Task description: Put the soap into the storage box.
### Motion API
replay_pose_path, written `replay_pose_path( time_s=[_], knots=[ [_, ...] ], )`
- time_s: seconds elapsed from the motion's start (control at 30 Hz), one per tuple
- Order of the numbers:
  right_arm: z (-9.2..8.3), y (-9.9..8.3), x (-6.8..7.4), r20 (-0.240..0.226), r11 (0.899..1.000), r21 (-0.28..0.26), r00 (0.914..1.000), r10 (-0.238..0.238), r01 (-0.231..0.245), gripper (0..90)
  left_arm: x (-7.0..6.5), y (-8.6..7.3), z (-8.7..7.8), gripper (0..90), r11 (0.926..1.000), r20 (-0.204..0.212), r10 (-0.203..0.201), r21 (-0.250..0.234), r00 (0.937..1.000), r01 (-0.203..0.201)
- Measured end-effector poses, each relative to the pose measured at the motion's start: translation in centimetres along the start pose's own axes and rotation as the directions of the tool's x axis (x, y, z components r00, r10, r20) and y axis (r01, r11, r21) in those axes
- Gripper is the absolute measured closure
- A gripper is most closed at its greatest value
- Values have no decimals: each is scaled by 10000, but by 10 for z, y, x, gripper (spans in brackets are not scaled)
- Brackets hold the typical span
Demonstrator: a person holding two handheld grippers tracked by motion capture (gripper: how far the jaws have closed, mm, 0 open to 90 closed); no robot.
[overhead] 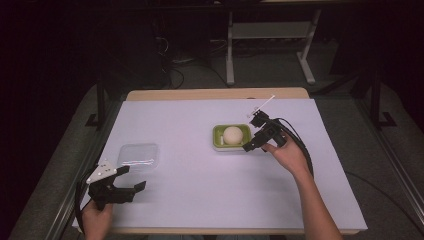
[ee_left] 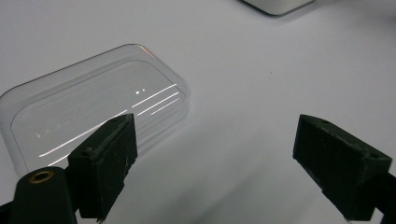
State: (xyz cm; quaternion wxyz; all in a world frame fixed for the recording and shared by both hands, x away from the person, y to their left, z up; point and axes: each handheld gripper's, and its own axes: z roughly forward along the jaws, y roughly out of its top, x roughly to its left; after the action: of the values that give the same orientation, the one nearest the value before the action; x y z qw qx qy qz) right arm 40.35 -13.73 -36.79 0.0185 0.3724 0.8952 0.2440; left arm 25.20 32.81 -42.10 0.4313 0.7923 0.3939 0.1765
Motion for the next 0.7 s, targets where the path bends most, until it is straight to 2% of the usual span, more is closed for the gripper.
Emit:
replay_pose_path(
  time_s=[0.23, 0.7],
  knots=[
    [-6, -12, -1, -46, 9998, -149, 9999, 158, -158, 262, 0, 0, 1, 129, 10000, 16, -30, -73, 10000, 30],
    [-16, -40, 4, -77, 9989, -458, 9999, 123, -127, 265, 0, -1, 2, 129, 10000, 4, 28, -42, 10000, -28]
  ],
)
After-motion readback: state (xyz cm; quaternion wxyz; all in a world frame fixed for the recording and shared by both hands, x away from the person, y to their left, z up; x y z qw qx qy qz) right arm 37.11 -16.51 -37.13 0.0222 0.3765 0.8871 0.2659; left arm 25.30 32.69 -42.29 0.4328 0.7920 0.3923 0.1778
